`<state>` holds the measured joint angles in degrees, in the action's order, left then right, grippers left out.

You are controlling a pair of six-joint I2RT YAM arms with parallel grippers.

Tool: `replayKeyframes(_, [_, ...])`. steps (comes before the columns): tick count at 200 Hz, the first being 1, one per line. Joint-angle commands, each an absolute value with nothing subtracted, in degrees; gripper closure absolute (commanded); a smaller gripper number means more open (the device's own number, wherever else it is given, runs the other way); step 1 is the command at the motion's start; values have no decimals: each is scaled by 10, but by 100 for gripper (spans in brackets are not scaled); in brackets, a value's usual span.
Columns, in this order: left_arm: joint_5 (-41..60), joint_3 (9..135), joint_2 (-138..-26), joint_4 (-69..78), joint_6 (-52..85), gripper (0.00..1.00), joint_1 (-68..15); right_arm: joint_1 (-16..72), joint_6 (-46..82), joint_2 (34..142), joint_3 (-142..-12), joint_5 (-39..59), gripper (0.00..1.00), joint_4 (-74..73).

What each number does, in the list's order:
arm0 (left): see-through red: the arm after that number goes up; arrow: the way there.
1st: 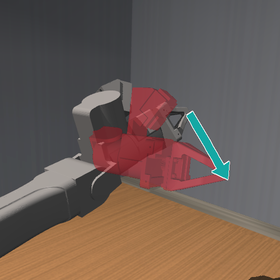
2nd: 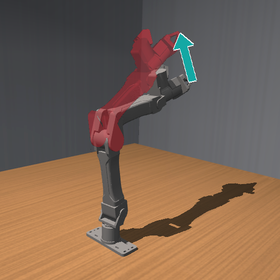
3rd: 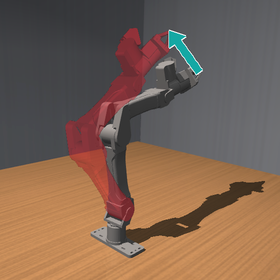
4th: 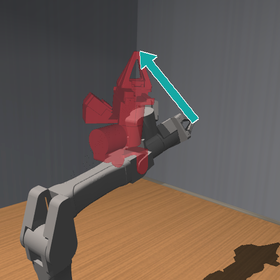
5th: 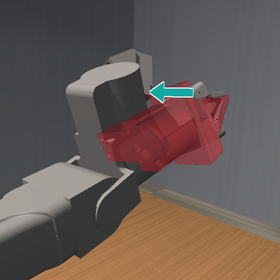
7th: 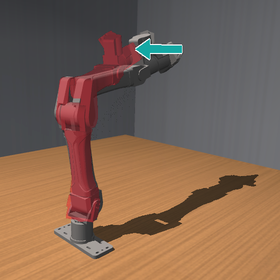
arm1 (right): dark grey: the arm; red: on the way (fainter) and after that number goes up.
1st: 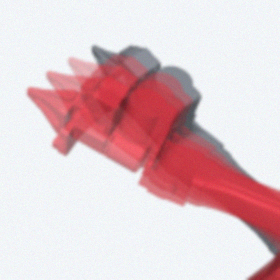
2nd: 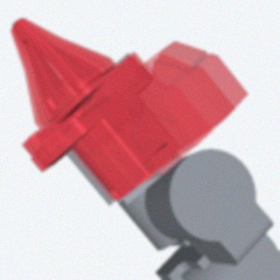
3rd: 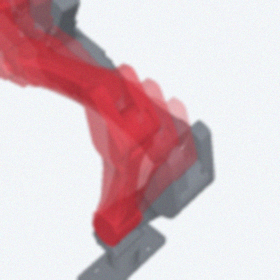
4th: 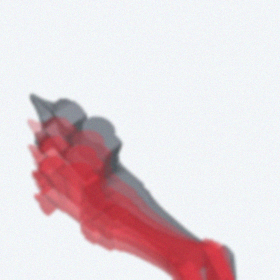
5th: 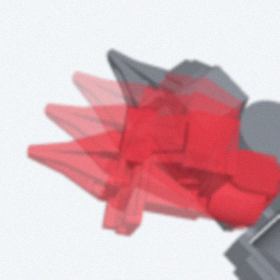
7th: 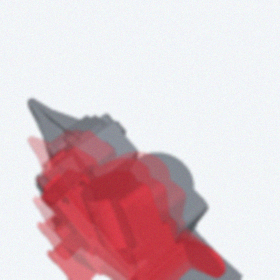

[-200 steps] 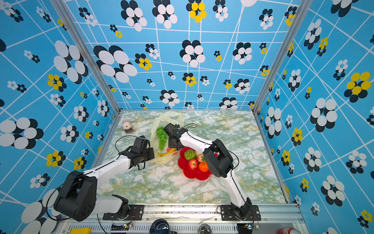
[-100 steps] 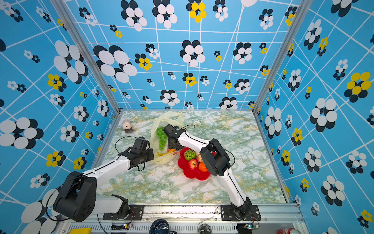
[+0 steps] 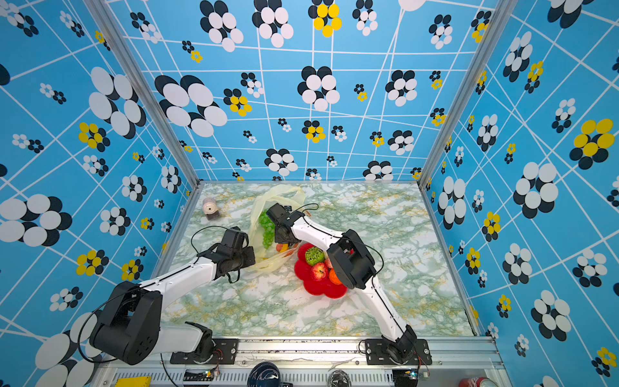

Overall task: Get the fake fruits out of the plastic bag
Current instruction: 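Lower the right gripper and grasp the yellow banana by its end, then lift the yellow banana out of the bag and lower it onto the red plate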

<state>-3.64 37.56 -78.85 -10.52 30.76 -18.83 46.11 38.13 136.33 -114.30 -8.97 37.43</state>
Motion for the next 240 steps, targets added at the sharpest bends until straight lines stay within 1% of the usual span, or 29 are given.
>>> replayKeyframes(1, [-32,379,-799,-97,300,100,-187,464,371,1386,-1168,-104,63,404])
replayKeyframes(34, [-30,375,-800,-88,300,100,-186,463,365,1411,-1205,-104,61,431])
replayKeyframes(59, [-30,371,-798,-84,297,100,-186,463,359,1422,-1228,-106,65,444])
replayKeyframes(86, [-26,366,-796,-77,291,100,-187,463,356,1432,-1254,-107,71,462])
replayKeyframes(108, [-24,364,-799,-72,282,100,-187,463,354,1417,-1258,-117,76,468])
replayKeyframes(159, [-19,357,-804,-50,260,100,-188,463,342,1368,-1280,-133,77,477])
replayKeyframes(240, [-8,331,-787,-14,249,100,-187,466,340,1350,-1344,-158,78,538])
